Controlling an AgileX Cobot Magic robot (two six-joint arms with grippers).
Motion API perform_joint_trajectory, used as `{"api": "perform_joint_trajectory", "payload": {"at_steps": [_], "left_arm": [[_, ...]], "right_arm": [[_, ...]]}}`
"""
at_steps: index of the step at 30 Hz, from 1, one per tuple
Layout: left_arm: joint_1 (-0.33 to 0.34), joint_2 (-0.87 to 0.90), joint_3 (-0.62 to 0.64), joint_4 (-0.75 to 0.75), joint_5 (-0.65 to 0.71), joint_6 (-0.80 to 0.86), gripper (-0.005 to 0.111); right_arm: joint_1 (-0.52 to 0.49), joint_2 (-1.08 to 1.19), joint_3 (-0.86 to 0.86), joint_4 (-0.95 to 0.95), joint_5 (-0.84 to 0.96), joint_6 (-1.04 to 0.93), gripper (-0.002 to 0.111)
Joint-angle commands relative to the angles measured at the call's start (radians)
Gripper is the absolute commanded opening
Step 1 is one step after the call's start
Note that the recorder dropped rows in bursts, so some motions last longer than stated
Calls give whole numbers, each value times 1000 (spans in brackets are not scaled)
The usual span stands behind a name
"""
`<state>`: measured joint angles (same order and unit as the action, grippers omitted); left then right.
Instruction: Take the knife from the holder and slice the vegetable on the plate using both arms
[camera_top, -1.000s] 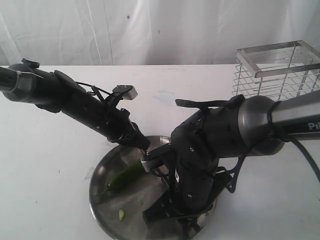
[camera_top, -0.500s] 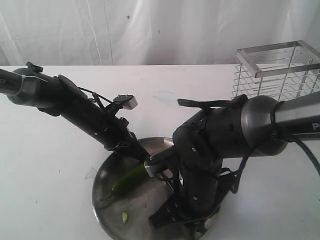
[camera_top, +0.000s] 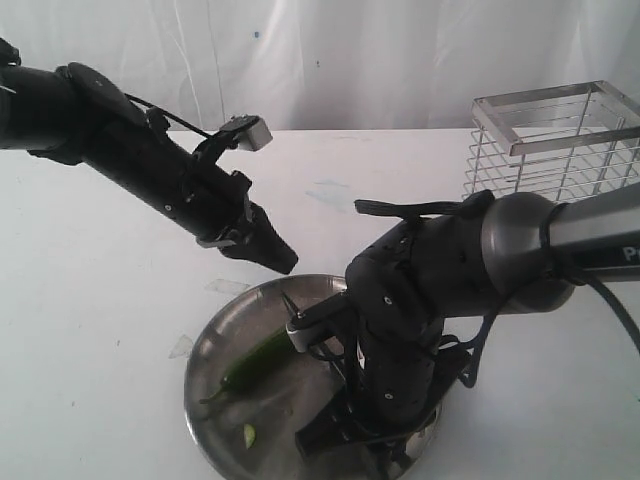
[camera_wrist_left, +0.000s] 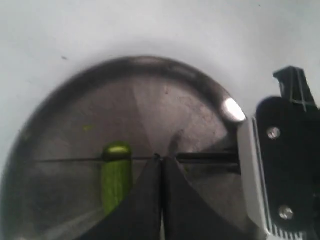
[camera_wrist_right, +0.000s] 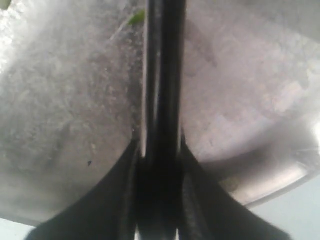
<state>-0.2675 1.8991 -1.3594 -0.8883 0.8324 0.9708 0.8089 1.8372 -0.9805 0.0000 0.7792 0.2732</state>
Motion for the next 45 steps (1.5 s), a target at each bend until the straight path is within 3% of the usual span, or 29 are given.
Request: {"api": "perform_joint_trajectory", "payload": {"at_steps": [1, 7, 14, 20, 25, 29, 32, 45], "left_arm": [[0, -45, 108, 41, 34, -13, 0], [0, -129, 264, 44, -118, -18, 0], [-6, -164, 311, -15, -155, -28, 0], [-36, -164, 357, -12, -312, 145, 0], [-36, -164, 355, -12, -356, 243, 21], [-36, -138, 363, -51, -320, 335, 44], [-36, -94, 363, -77, -292, 394, 56], [-37, -26, 359, -104, -309, 472, 58]], "right_arm": [[-3, 31, 15, 0, -28, -9, 0], [-3, 31, 15, 0, -26, -48, 0], [-3, 31, 15, 0, -24, -66, 0], [-3, 31, 15, 0, -24, -66, 0], [-3, 31, 15, 0, -30, -66, 0], [-3, 31, 15, 0, -37, -66, 0], [-3, 31, 15, 0, -37, -66, 0], [-3, 31, 15, -68, -66, -25, 0]]}}
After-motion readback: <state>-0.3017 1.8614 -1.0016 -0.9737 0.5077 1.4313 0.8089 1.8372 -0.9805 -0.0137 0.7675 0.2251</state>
